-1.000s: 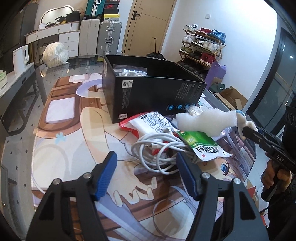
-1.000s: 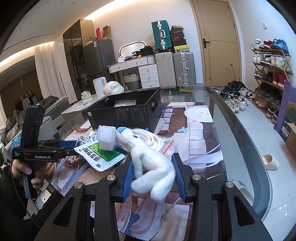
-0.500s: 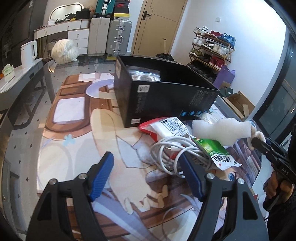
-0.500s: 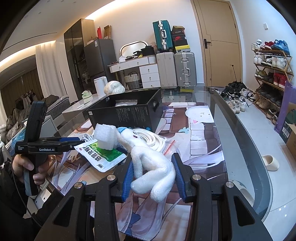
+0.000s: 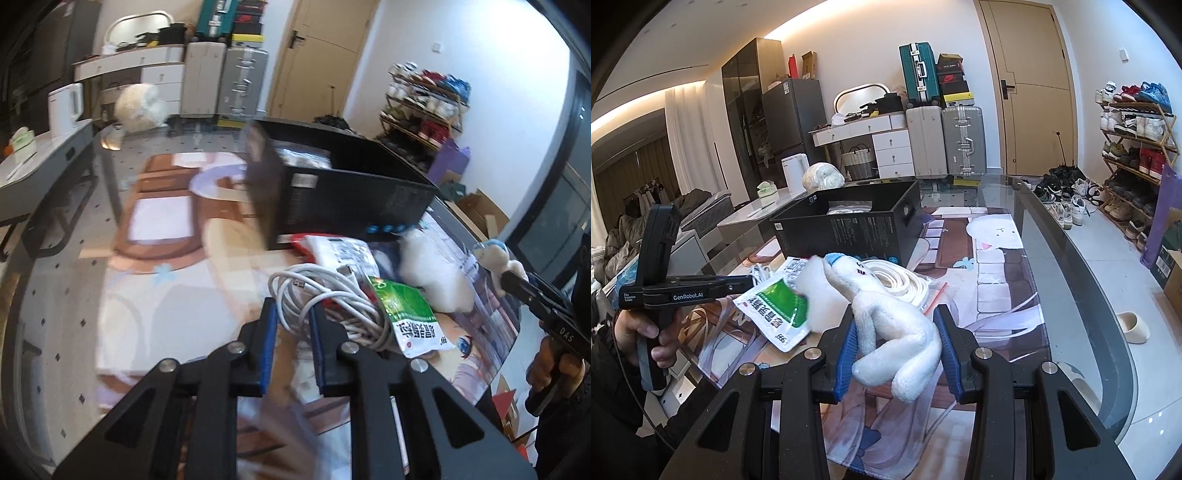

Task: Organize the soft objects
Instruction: 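Grasp and lift the loose white cables with left tool while right tool holds the plush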

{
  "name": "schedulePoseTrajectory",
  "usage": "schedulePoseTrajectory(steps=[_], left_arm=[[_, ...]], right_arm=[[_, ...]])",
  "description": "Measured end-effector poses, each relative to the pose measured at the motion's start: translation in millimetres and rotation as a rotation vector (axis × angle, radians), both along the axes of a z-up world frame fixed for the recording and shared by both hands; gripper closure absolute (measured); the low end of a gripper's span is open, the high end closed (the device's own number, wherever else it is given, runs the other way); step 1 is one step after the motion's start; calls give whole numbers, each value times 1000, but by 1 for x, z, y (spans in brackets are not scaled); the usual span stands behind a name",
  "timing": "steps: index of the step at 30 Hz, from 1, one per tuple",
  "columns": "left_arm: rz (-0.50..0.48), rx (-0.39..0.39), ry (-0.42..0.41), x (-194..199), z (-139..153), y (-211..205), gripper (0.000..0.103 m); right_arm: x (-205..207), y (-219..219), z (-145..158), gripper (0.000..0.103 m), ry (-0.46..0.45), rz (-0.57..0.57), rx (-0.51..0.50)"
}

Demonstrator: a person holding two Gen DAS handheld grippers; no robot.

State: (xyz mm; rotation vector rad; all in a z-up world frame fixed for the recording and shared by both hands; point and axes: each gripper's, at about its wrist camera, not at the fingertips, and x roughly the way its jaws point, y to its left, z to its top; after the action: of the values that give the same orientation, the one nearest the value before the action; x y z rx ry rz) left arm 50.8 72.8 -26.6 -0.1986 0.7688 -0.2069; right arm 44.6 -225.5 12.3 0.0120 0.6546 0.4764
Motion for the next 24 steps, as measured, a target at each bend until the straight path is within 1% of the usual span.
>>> schedulePoseTrajectory(steps=[3, 5, 13, 19, 24], left_arm=[[42, -17, -30, -9, 8, 16, 89], [55, -26, -63, -12, 17, 22, 90], [47, -25, -138, -14, 48, 21, 93], [54, -26, -159, -14, 60, 24, 95], [41, -27, -176, -12, 70, 22, 98]], right_arm=[[-1, 3, 1, 63, -3, 6, -1], [0, 6, 3, 63, -6, 9, 6], [1, 21, 15, 63, -25, 37, 9], [5, 28, 28, 63, -42, 56, 11], [10, 31, 34, 63, -51, 64, 12]])
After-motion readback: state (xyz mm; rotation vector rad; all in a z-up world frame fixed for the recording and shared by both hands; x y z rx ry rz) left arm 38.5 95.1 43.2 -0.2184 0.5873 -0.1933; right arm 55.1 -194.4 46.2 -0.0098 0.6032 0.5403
